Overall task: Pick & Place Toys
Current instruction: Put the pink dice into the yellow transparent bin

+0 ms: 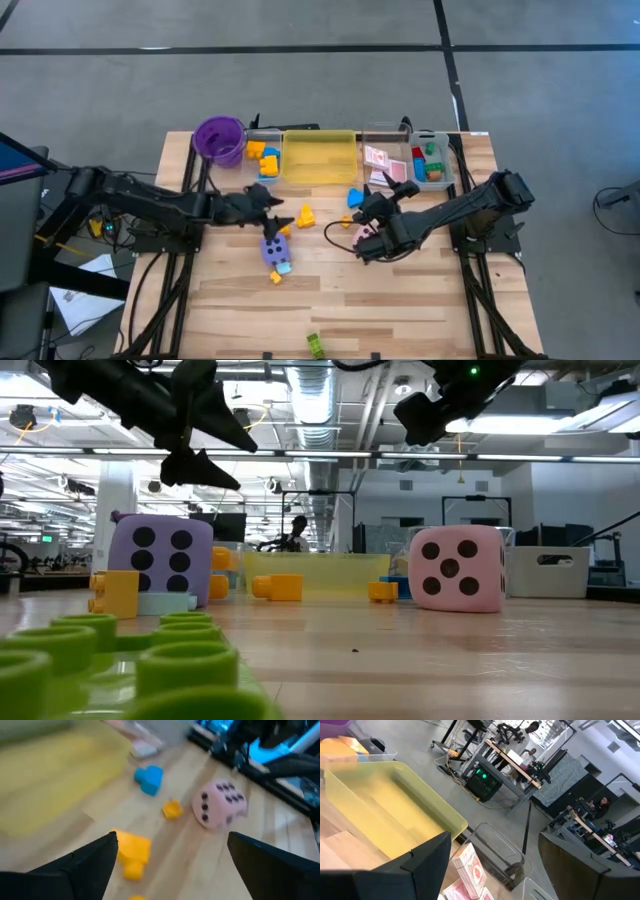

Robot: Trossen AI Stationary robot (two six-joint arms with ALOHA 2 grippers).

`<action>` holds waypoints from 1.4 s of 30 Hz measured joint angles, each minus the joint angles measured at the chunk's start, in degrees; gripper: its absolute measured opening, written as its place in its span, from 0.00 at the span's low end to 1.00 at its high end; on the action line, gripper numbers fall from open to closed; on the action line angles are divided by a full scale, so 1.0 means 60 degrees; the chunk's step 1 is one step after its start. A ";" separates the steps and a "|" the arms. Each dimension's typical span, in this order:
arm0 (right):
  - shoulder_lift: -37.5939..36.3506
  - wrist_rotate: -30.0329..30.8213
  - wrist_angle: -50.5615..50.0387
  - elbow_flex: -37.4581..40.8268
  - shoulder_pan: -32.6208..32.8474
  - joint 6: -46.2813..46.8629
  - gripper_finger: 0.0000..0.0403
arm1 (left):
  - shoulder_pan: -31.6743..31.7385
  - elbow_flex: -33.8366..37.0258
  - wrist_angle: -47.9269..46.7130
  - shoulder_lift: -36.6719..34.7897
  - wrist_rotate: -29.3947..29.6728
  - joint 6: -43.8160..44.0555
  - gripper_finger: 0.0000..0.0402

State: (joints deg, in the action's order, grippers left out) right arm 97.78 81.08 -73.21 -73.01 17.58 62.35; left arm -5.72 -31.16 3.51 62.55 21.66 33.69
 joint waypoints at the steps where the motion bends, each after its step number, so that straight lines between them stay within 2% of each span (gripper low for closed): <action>1: 0.0000 0.0003 0.0206 -0.0001 -0.0039 -0.0249 0.73 | -0.0148 0.0000 0.0064 0.0187 0.0001 0.0159 0.90; 9: -0.0004 -0.0037 0.1446 -0.0217 -0.0223 -0.1511 0.73 | -0.0881 0.0000 0.1340 0.1785 -0.0256 0.0036 0.81; 15: -0.0004 -0.0335 0.1571 -0.0219 -0.0077 -0.2001 0.73 | -0.1116 0.0000 0.1427 0.1855 -0.0919 -0.1004 0.76; 20: -0.0004 -0.1102 0.1656 -0.0219 0.0136 -0.2209 0.73 | -0.1264 0.0004 0.2114 0.1696 -0.1423 -0.1997 0.76; 25: -0.0004 -0.2211 0.2098 -0.0210 0.0699 -0.2696 0.73 | -0.1395 -0.0222 0.2450 0.1555 -0.1404 -0.2968 0.77; 31: -0.0004 -0.2292 0.2735 -0.0106 0.2095 -0.2878 0.73 | -0.1478 -0.0317 0.2445 0.1522 -0.0480 -0.4029 0.77; 35: -0.0004 -0.1927 0.2456 -0.0106 0.3060 -0.2125 0.73 | -0.1478 -0.0317 0.2557 0.1522 0.0228 -0.4113 0.76; 42: -0.0016 -0.1768 -0.1246 0.0092 0.3855 0.1952 0.73 | -0.1464 -0.0317 0.3240 0.1522 0.0420 -0.4116 0.75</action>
State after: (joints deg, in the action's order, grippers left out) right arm 97.68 70.47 -80.69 -72.46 40.72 74.07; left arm -14.50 -33.06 22.95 71.68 24.18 9.00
